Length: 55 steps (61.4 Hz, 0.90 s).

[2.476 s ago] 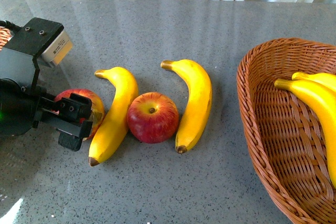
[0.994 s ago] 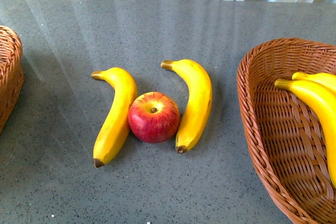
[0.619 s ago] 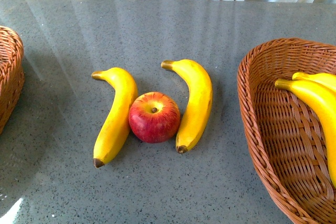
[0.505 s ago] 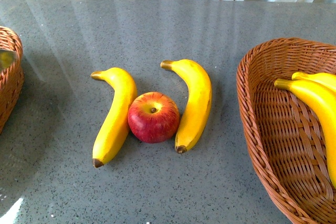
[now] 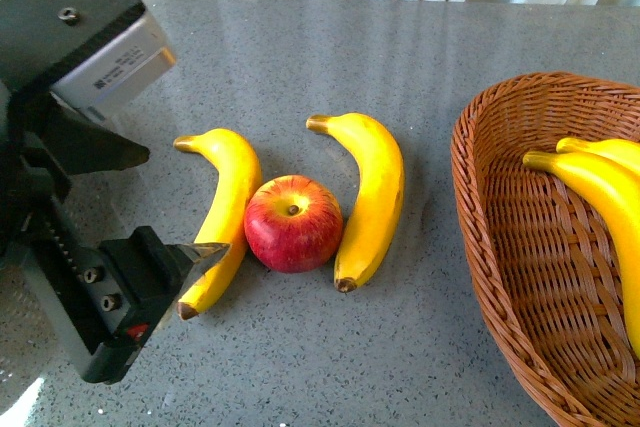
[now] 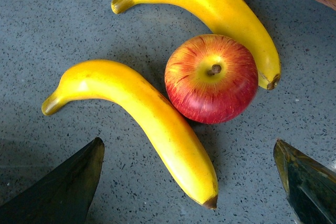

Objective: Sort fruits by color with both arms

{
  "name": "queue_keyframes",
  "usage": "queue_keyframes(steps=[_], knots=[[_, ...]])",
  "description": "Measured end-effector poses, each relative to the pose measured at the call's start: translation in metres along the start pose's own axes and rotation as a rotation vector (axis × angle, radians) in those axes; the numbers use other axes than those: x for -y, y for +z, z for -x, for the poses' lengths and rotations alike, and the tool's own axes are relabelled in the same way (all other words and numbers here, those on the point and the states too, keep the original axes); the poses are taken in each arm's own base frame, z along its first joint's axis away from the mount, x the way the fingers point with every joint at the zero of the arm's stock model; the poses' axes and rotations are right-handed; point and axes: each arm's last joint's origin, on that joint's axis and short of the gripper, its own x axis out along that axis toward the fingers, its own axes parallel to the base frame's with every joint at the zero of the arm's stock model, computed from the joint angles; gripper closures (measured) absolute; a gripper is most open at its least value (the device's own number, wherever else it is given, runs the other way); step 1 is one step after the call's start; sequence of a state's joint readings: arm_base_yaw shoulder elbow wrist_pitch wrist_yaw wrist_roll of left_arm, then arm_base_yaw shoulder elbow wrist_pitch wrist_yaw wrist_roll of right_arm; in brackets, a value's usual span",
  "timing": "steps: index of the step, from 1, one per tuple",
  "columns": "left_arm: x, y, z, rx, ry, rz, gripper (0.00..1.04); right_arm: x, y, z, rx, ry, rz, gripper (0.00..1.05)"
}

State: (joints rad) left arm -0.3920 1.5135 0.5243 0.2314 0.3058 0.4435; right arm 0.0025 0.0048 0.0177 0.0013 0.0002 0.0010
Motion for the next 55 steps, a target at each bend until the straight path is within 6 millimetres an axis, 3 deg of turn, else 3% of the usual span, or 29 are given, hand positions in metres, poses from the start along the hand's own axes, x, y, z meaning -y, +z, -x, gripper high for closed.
queue_keyframes(steps=[55], knots=[[0.010,0.027,-0.067,-0.013,-0.146,-0.167,0.09,0.000,0.000,0.000,0.000,0.000,0.000,0.09]])
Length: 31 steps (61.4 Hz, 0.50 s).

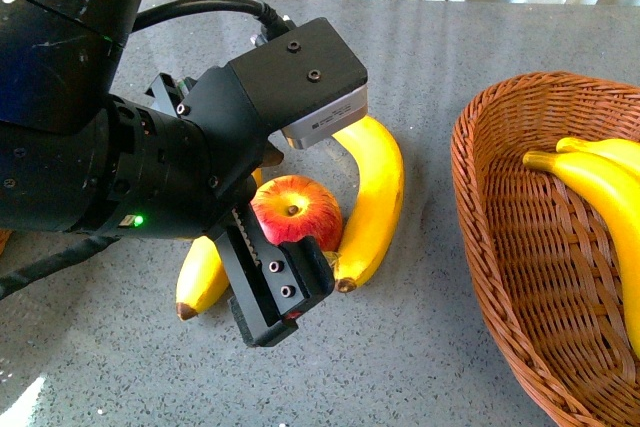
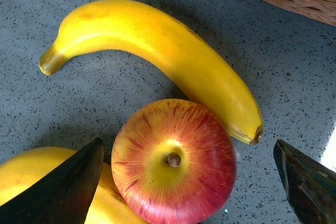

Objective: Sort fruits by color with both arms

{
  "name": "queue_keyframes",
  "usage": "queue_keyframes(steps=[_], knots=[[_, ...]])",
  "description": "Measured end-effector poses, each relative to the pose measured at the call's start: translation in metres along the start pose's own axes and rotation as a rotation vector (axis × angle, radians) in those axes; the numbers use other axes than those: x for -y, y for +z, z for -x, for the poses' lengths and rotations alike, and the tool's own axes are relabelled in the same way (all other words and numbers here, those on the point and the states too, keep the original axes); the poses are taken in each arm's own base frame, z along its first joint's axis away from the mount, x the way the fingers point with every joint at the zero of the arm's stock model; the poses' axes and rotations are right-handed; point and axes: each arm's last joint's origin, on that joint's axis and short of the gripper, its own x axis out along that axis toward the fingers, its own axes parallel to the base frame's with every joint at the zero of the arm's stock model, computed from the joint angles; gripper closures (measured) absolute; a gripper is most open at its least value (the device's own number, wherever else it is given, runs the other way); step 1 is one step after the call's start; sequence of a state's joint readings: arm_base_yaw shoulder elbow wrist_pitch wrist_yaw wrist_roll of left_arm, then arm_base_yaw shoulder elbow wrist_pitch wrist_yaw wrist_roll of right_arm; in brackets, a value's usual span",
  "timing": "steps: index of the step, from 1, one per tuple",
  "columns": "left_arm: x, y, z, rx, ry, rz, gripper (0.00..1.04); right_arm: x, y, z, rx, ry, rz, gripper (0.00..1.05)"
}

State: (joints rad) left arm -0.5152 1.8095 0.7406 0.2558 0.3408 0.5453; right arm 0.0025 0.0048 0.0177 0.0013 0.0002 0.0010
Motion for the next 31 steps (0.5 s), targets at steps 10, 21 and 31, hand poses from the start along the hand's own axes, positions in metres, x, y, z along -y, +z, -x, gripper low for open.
queue_keyframes(steps=[10,21,31], knots=[[-0.001,0.000,-0.007,-0.006,-0.007,-0.001,0.09,0.000,0.000,0.000,0.000,0.000,0.000,0.09],[-0.003,-0.001,-0.013,-0.014,-0.012,0.003,0.09,0.000,0.000,0.000,0.000,0.000,0.000,0.09],[-0.004,-0.004,-0.020,-0.027,-0.019,0.009,0.09,0.000,0.000,0.000,0.000,0.000,0.000,0.09]])
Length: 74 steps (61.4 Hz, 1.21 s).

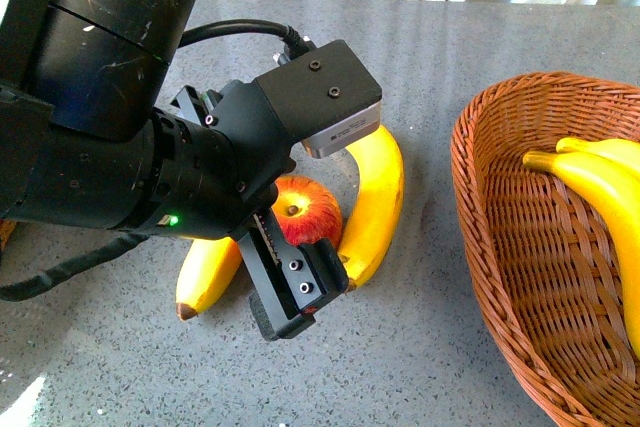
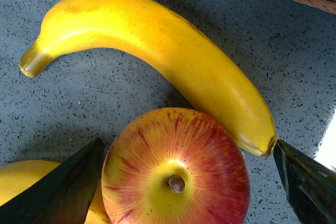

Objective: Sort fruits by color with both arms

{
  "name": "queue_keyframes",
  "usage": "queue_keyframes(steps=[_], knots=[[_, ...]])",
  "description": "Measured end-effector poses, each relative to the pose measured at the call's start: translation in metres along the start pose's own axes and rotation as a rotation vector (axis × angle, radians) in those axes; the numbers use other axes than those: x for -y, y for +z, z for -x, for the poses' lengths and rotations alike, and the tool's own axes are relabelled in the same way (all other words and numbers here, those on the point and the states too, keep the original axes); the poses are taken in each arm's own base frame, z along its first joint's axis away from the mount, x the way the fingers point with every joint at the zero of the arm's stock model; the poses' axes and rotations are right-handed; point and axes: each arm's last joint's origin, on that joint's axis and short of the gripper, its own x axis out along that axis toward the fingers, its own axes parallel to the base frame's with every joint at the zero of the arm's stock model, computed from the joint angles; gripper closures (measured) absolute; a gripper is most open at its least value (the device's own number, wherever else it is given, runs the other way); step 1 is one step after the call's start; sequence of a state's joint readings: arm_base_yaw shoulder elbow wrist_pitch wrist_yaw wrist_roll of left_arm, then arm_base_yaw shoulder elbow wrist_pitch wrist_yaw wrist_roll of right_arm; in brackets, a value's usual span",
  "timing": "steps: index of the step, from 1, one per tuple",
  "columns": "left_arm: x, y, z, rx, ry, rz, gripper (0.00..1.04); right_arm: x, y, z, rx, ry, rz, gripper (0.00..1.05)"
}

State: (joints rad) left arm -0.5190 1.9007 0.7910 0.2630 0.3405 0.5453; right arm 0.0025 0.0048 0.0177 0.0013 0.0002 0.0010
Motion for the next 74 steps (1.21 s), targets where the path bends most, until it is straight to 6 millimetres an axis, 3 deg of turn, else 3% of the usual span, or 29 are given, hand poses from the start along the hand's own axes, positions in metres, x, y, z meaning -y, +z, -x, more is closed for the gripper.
queue_keyframes(steps=[29,37,52,63,74], knots=[[0.000,-0.003,-0.012,-0.023,0.010,0.026,0.09,0.000,0.000,0.000,0.000,0.000,0.000,0.09],[0.000,-0.002,-0.012,-0.021,0.015,0.035,0.27,0.000,0.000,0.000,0.000,0.000,0.000,0.09],[0.001,0.001,-0.011,-0.012,0.014,0.052,0.34,0.000,0.000,0.000,0.000,0.000,0.000,0.09],[0.007,0.011,0.011,0.046,0.026,0.039,0.34,0.000,0.000,0.000,0.000,0.000,0.000,0.09],[0.001,0.016,0.054,0.138,0.102,0.073,0.34,0.000,0.000,0.000,0.000,0.000,0.000,0.09]])
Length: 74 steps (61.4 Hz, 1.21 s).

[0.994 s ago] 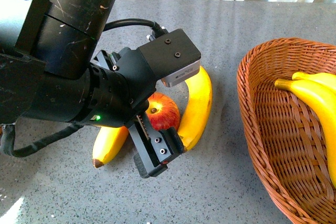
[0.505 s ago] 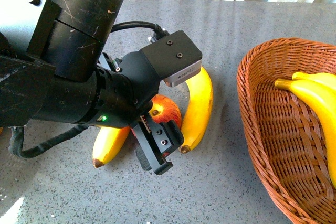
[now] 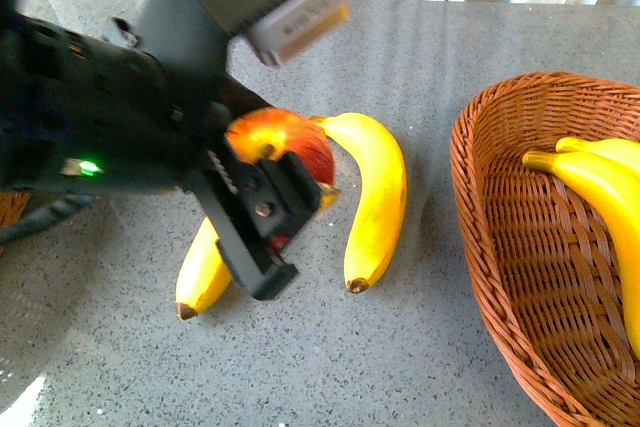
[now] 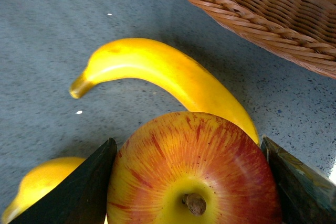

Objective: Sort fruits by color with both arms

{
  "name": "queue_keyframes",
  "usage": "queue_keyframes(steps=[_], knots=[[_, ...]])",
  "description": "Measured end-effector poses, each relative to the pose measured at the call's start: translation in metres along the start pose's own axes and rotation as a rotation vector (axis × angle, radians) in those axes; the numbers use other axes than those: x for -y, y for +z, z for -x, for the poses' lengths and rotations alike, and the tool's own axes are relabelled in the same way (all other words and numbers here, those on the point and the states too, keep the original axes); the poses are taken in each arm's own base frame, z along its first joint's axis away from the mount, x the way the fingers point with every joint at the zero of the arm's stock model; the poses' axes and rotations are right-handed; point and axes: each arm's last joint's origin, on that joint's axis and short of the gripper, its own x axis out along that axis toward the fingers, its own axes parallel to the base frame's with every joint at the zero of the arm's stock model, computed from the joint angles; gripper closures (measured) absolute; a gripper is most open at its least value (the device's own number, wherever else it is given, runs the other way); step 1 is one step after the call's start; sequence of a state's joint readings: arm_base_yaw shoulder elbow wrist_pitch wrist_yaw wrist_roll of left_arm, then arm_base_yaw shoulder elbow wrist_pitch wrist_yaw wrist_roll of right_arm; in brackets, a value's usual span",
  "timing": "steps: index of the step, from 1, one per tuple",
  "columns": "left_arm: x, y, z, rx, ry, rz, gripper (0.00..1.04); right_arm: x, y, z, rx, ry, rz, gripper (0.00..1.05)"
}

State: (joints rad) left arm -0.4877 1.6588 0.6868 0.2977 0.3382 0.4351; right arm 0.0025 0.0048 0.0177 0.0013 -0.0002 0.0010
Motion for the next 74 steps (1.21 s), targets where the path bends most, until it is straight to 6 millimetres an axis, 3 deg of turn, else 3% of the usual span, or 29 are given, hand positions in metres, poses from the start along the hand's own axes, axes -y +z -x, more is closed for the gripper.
queue_keyframes(steps=[4,16,23,36,42,50,62,70,74], knots=[[-0.011,-0.007,0.024,0.011,0.064,0.036,0.34,0.000,0.000,0.000,0.000,0.000,0.000,0.09],[-0.035,-0.037,0.070,-0.020,0.187,0.126,0.34,0.000,0.000,0.000,0.000,0.000,0.000,0.09],[-0.054,-0.064,0.108,-0.043,0.296,0.198,0.34,0.000,0.000,0.000,0.000,0.000,0.000,0.09],[-0.070,-0.100,0.152,-0.075,0.426,0.300,0.34,0.000,0.000,0.000,0.000,0.000,0.000,0.09],[-0.076,-0.130,0.178,-0.109,0.523,0.389,0.34,0.000,0.000,0.000,0.000,0.000,0.000,0.09],[-0.077,-0.152,0.192,-0.134,0.570,0.455,0.34,0.000,0.000,0.000,0.000,0.000,0.000,0.09],[-0.068,-0.170,0.184,-0.161,0.550,0.505,0.33,0.000,0.000,0.000,0.000,0.000,0.000,0.09],[-0.068,-0.170,0.183,-0.150,0.553,0.504,0.12,0.000,0.000,0.000,0.000,0.000,0.000,0.09],[-0.068,-0.168,0.183,-0.142,0.555,0.503,0.08,0.000,0.000,0.000,0.000,0.000,0.000,0.09]])
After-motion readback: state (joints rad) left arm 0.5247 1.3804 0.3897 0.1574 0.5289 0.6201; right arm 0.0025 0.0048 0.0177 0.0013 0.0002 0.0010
